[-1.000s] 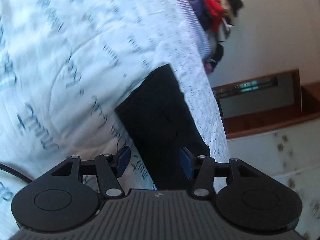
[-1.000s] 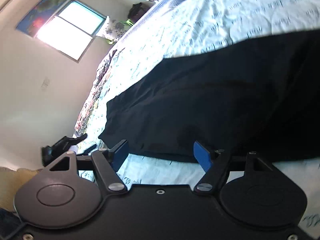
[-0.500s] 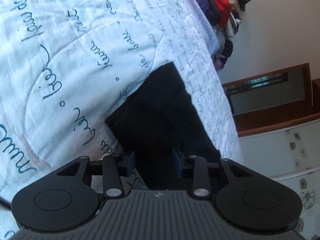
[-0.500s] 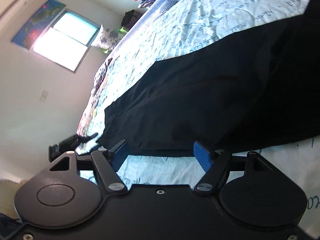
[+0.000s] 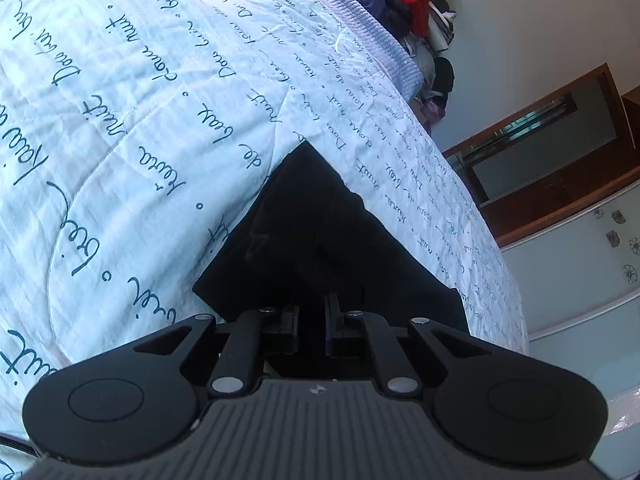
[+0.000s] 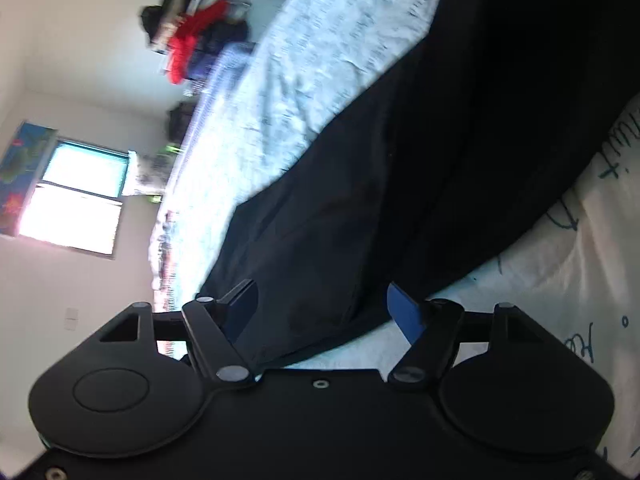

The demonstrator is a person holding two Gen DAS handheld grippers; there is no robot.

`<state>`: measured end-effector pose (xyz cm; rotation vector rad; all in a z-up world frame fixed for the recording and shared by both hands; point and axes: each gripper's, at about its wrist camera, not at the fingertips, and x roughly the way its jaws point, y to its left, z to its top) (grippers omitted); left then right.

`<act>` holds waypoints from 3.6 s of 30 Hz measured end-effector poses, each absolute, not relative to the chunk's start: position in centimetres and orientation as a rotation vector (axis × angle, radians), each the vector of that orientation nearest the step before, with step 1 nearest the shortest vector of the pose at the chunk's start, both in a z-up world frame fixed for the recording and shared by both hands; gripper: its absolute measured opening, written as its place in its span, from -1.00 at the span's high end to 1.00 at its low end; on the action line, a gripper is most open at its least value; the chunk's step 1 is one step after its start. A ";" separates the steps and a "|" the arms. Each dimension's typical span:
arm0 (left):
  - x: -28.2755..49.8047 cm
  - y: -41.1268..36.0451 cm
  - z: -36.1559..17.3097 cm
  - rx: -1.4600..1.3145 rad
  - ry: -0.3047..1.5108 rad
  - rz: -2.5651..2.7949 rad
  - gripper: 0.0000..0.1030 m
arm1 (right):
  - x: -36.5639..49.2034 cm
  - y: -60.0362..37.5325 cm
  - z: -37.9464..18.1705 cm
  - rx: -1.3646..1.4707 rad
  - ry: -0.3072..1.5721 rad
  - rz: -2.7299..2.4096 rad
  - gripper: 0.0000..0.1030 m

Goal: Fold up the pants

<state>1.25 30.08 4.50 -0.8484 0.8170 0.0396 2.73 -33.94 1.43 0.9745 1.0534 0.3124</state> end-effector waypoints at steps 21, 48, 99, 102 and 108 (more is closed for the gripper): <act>1.2 31.7 1.8 -0.839 0.885 0.062 0.71 | 1.9 -32.9 -0.5 0.895 1.071 0.251 0.90; 0.8 10.7 0.6 -0.252 0.693 -0.303 -0.17 | 23.3 -13.7 -2.2 1.075 1.164 0.694 -0.27; 1.0 12.6 0.4 -0.179 0.546 -0.081 -0.99 | 7.6 -50.3 8.9 0.476 0.890 -0.174 -0.76; 1.1 12.9 0.3 -0.196 0.546 -0.088 -0.99 | 2.2 -54.7 7.0 0.683 0.888 -0.222 -0.76; 1.1 12.9 0.4 -0.195 0.549 -0.090 -0.99 | -4.7 -57.0 3.4 1.029 0.800 -0.297 -0.75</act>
